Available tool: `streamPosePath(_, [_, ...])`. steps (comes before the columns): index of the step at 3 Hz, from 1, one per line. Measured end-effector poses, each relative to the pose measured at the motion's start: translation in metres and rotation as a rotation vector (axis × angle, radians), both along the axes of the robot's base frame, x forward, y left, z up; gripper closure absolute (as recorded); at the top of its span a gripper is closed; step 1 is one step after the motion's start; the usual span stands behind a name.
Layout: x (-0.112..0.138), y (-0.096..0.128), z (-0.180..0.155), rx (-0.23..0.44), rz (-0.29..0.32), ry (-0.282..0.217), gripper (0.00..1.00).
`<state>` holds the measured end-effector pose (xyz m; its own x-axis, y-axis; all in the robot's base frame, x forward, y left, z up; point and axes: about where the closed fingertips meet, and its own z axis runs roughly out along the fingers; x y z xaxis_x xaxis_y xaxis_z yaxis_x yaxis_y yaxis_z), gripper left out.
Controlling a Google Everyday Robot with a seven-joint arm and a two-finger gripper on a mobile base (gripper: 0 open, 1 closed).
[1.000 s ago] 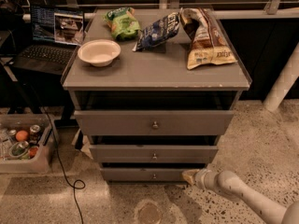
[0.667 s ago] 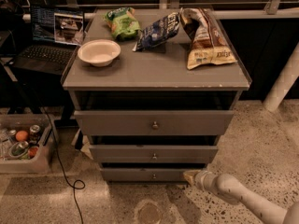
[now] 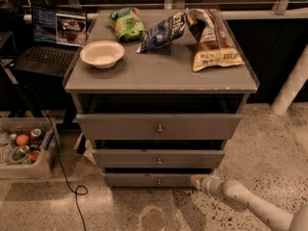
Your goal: Open bottom drawer
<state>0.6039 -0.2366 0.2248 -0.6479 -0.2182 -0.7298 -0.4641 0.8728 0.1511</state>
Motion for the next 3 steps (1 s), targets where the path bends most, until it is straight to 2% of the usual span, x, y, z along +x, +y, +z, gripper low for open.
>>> streamPosePath(1, [0.005,0.0,-0.006,0.007,-0.046,-0.031,1.0])
streamPosePath(3, [0.03,0.001,-0.011,0.002,-0.123,-0.125,1.0])
